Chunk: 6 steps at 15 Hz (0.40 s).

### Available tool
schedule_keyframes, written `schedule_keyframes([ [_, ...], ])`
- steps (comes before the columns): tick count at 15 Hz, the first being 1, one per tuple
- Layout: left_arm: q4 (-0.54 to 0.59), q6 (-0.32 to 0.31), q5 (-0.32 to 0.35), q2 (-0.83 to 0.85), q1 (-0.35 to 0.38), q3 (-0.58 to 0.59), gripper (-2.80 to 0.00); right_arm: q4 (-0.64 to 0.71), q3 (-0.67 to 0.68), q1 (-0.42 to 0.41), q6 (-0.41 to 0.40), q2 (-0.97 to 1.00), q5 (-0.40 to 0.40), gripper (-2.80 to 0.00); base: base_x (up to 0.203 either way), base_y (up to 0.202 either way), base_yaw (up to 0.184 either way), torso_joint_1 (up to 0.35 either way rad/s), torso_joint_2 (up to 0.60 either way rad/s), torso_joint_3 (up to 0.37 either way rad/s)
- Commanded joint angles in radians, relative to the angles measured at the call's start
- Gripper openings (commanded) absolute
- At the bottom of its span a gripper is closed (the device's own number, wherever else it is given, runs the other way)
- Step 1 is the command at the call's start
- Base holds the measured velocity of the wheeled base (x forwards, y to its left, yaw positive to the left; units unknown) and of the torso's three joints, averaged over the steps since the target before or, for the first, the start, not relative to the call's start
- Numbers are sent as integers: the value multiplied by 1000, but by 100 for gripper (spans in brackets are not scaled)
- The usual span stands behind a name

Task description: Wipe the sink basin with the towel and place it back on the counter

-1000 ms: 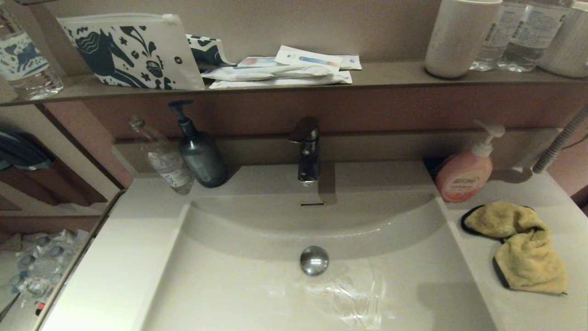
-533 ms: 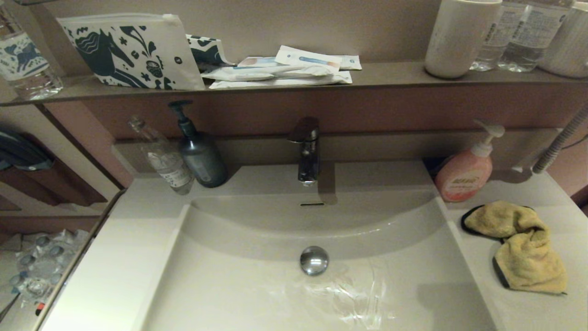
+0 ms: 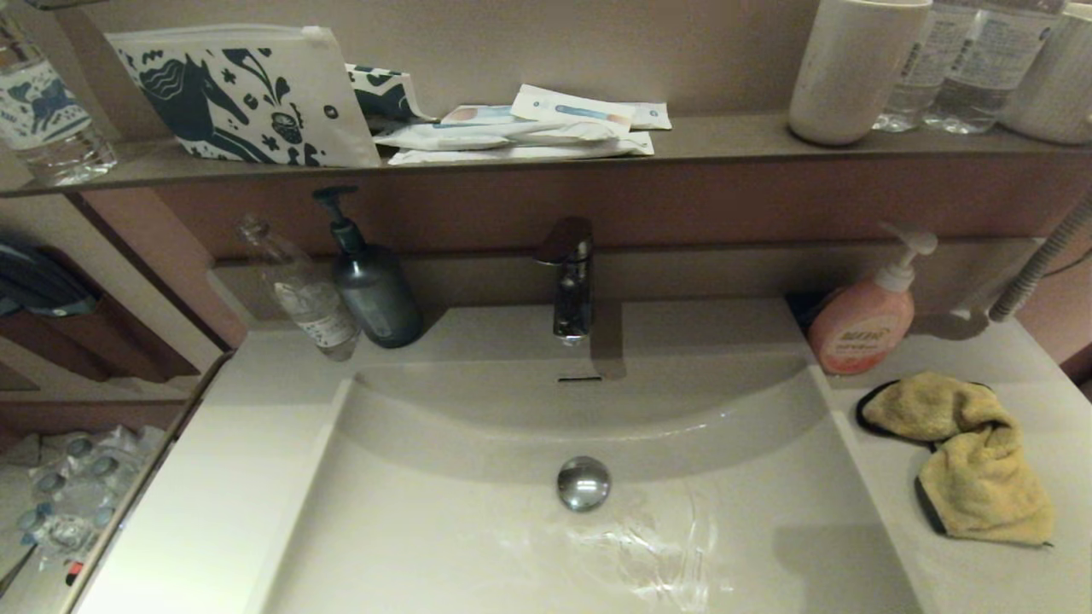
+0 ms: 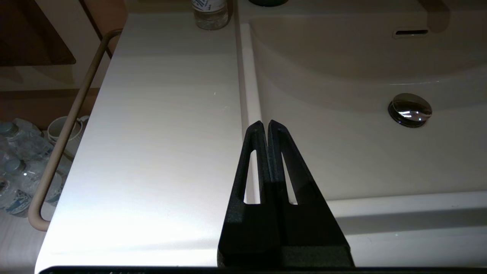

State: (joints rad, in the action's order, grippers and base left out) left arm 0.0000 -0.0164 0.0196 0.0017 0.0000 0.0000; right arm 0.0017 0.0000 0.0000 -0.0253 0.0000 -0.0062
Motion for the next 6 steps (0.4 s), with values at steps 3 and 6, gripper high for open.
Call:
schedule_keyframes([
  [3,0,0,0,1,0,0,-280,0,-1,0,-5,2,1,-280,0,0,0,0,0,0],
  [6,0,0,0,1,0,0,-280,0,0,0,-2,2,0,-280,0,0,0,0,0,0],
])
